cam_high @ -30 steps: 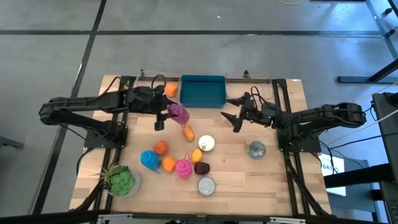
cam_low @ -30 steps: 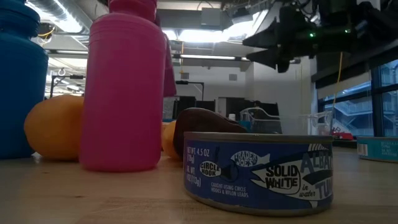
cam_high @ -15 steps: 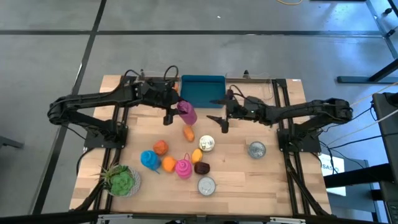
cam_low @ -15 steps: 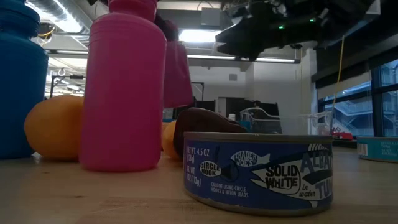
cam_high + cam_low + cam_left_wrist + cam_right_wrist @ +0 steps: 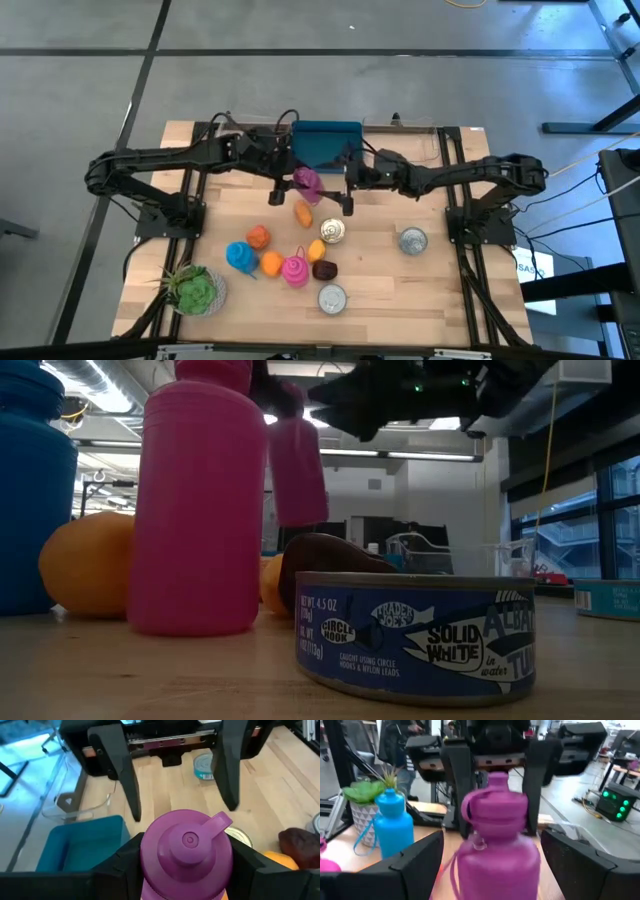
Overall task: Pick & Place Food Item
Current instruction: Put the violet water bottle into the blue bin
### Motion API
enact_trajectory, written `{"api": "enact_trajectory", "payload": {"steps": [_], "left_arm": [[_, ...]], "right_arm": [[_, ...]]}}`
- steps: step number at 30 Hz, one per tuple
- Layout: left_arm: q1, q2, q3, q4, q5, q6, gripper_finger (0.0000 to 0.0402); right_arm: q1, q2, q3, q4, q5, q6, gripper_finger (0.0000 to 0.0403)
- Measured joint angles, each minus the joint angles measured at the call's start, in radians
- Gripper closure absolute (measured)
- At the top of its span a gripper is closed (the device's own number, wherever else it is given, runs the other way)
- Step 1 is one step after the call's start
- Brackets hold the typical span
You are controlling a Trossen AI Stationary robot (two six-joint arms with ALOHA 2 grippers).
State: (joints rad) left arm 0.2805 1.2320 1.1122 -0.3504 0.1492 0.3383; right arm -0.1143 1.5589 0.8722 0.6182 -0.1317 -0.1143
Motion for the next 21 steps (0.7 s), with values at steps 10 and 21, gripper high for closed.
{"api": "enact_trajectory", "payload": {"steps": [10, 21], "left_arm": [[-0.013, 0.001, -0.002, 0.060, 0.010, 0.006, 0.0222], [-0.024, 0.000, -0.003, 0.139, 0.049, 0.000, 0.0222]], "right_arm": [[0.000, 0.106, 0.083, 0.006, 0.000, 0.006, 0.0068], [0.000, 0.118, 0.107, 0.006, 0.004, 0.013, 0.0071]]}}
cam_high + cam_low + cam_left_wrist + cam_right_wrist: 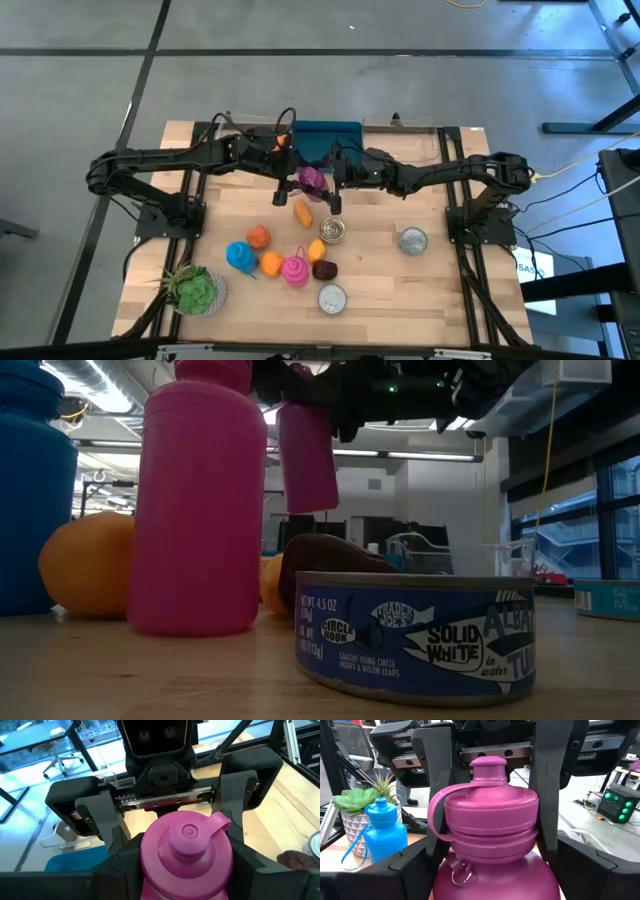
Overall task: Pick & Place Food Item
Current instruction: Put the violet water bottle into the blue bin
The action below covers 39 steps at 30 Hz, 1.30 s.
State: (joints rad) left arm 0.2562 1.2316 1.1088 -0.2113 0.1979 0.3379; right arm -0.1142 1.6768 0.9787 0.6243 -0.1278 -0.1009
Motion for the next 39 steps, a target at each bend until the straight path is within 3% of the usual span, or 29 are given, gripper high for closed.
{"api": "enact_trajectory", "payload": {"steps": [9, 26, 30, 34, 39], "left_arm": [[-0.001, -0.002, 0.022, -0.014, 0.008, -0.002, 0.0215], [0.000, -0.003, 0.032, -0.018, -0.015, -0.005, 0.0187], [0.000, -0.020, 0.051, 0.081, -0.050, -0.022, 0.0167], [-0.004, -0.042, 0.049, 0.119, -0.035, -0.028, 0.0150], [-0.008, -0.042, 0.043, 0.107, -0.037, -0.039, 0.0145]], "right_arm": [[0.001, -0.001, 0.001, -0.006, 0.002, -0.002, 0.0110], [0.000, 0.000, -0.002, 0.000, 0.005, 0.014, 0.0115], [-0.002, 0.016, -0.014, -0.069, 0.027, 0.022, 0.0124], [-0.006, 0.003, -0.004, -0.040, 0.029, 0.019, 0.0160], [-0.013, 0.010, -0.010, -0.055, 0.031, 0.021, 0.0252]]}}
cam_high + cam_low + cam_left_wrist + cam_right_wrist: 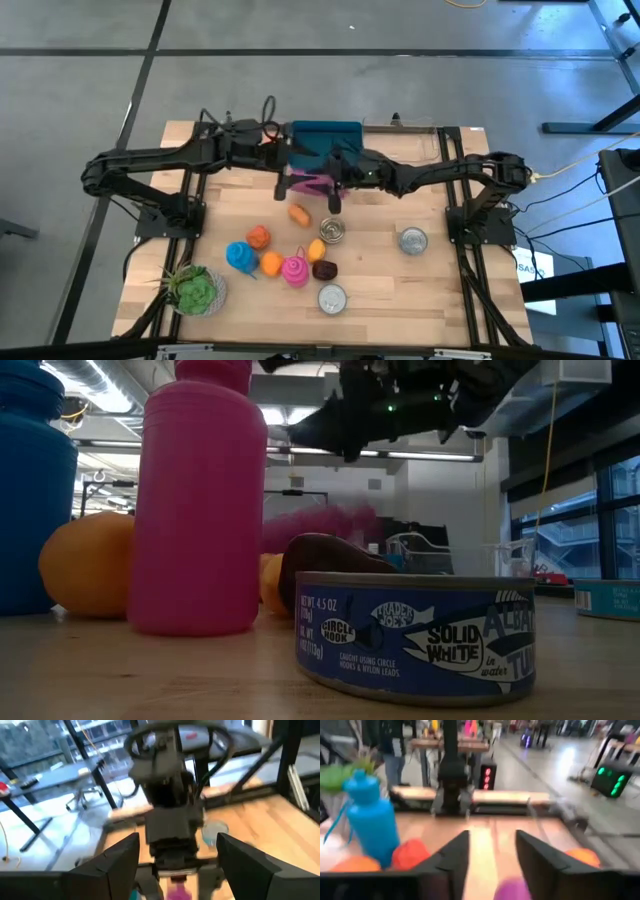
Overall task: Pick & Place Food Item
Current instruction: Put the violet water bottle into the blue bin
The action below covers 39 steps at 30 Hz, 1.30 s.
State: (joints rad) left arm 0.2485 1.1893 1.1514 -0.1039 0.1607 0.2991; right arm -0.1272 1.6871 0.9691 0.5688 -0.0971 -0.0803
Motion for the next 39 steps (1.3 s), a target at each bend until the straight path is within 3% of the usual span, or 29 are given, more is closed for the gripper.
{"api": "enact_trajectory", "payload": {"steps": [6, 10, 19, 26, 30, 36, 39], "left_arm": [[0.000, 0.002, -0.001, -0.011, 0.000, -0.004, 0.0146], [0.000, 0.000, -0.001, -0.006, -0.001, -0.005, 0.0146], [0.000, 0.002, -0.001, -0.041, -0.028, -0.001, 0.0146], [0.000, 0.002, -0.002, -0.179, -0.101, -0.003, 0.0145], [0.000, 0.002, -0.002, -0.256, -0.101, -0.008, 0.0145], [0.000, 0.002, -0.002, -0.383, -0.101, -0.041, 0.0148], [0.000, 0.002, -0.022, -0.438, -0.101, -0.065, 0.0148]], "right_arm": [[-0.001, -0.004, 0.003, 0.015, -0.021, -0.003, 0.0374], [-0.001, -0.004, 0.004, 0.019, -0.067, -0.007, 0.0397], [-0.001, -0.005, 0.005, 0.021, -0.076, -0.005, 0.0327], [0.000, -0.026, 0.006, -0.040, -0.079, -0.032, 0.0253], [0.002, -0.081, 0.033, -0.230, -0.001, -0.093, 0.0211], [0.032, -0.120, 0.202, -0.709, 0.308, -0.206, 0.0169], [0.034, -0.120, 0.281, -0.905, 0.331, -0.235, 0.0159]]}}
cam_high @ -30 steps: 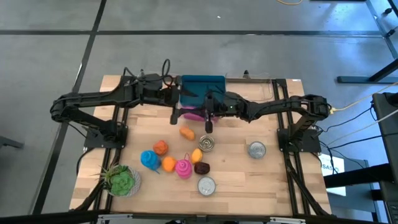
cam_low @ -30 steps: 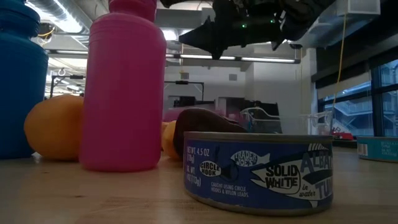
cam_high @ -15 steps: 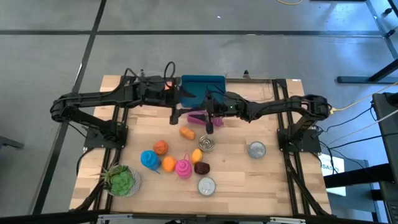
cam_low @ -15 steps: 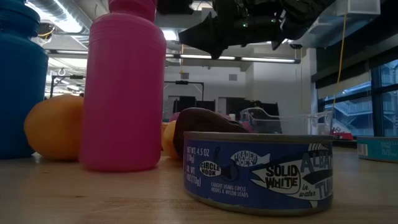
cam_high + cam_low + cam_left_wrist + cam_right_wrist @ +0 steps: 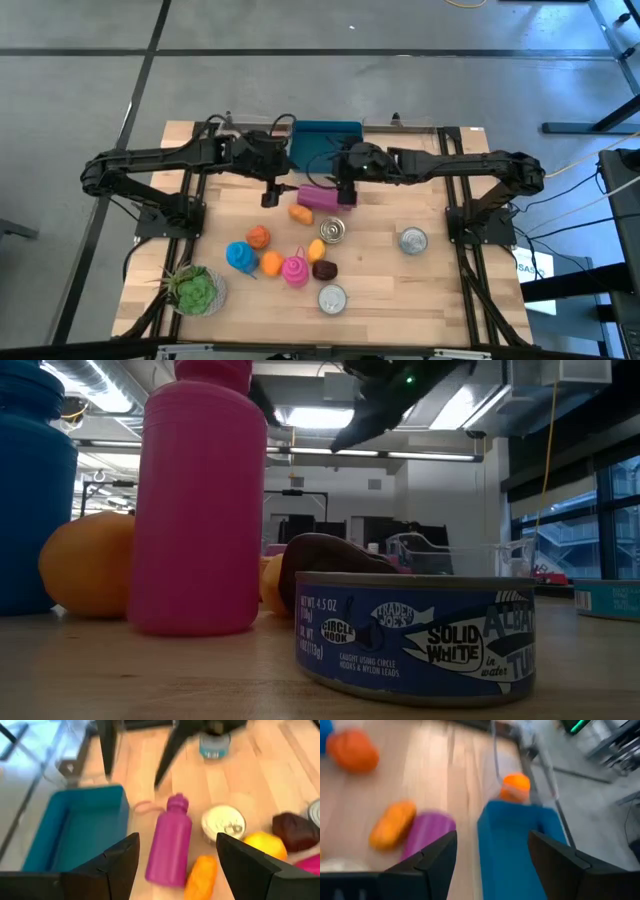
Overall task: Pick & Place Food Item
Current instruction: Put the violet water bottle into the blue bin
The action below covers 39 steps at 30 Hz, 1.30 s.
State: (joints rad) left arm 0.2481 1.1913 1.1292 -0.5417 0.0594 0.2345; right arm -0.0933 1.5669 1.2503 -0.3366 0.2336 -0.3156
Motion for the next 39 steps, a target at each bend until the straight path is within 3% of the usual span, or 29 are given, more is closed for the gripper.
{"api": "enact_trajectory", "payload": {"steps": [5, 9, 15, 19, 39], "left_arm": [[0.000, -0.057, -0.115, 0.029, -0.017, -0.015, 0.0148], [0.000, -0.165, -0.243, 0.139, -0.020, -0.051, 0.0148], [-0.001, -0.349, -0.435, 0.331, -0.015, -0.115, 0.0148], [-0.001, -0.421, -0.506, 0.387, -0.014, -0.139, 0.0148], [-0.001, -0.428, -0.536, 0.411, -0.017, -0.167, 0.0148]], "right_arm": [[-0.005, -0.003, 0.040, -0.133, -0.027, 0.032, 0.0154], [-0.036, -0.006, 0.040, -0.207, -0.131, 0.087, 0.0156], [-0.076, -0.006, -0.008, -0.218, -0.248, 0.177, 0.0156], [-0.082, -0.006, -0.068, -0.222, -0.270, 0.220, 0.0156], [-0.047, 0.092, -0.139, -0.120, -0.330, 0.327, 0.0156]]}}
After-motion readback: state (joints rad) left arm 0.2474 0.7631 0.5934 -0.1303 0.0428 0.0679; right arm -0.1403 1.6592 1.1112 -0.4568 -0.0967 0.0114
